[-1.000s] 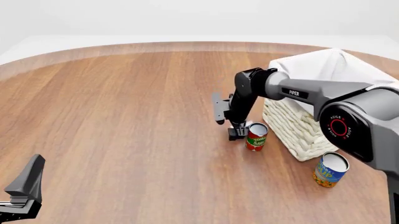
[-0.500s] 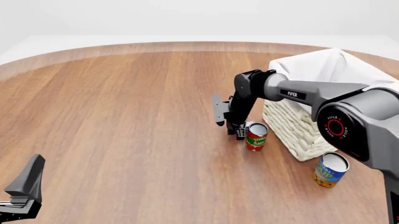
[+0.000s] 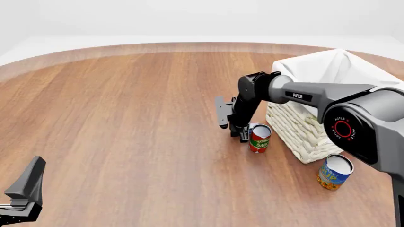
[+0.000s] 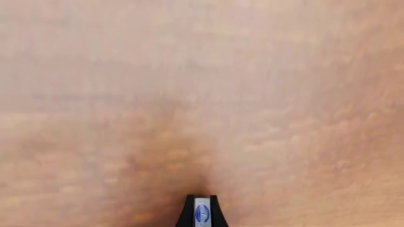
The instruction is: Pick up the alphabet soup and the cream cheese box, and put them in the basket.
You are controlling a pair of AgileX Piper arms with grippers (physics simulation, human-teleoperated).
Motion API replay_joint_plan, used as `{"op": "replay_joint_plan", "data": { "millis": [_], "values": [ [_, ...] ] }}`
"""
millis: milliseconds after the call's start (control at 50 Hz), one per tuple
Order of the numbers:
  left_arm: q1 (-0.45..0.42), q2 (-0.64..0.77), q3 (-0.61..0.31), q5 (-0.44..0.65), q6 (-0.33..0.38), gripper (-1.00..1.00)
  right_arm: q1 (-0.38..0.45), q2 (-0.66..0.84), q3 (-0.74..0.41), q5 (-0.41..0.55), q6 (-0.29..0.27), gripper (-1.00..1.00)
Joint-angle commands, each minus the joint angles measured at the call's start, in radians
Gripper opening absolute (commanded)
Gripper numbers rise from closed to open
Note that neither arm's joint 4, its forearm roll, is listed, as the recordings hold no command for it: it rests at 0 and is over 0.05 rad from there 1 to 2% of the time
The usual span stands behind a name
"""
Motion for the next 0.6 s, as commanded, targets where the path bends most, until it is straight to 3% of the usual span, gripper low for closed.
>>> {"op": "replay_joint_plan", "data": {
  "millis": [20,600],
  "values": [
    [0.000,0.000,0.000,0.000,0.000,1.00,0.003,-0.001,-0.001,-0.019,-0.013,-1.00],
    [0.000,0.000,0.000,0.000,0.000,1.00,0.021,-0.041,-0.017,-0.003,-0.041,-1.00]
  ]
}}
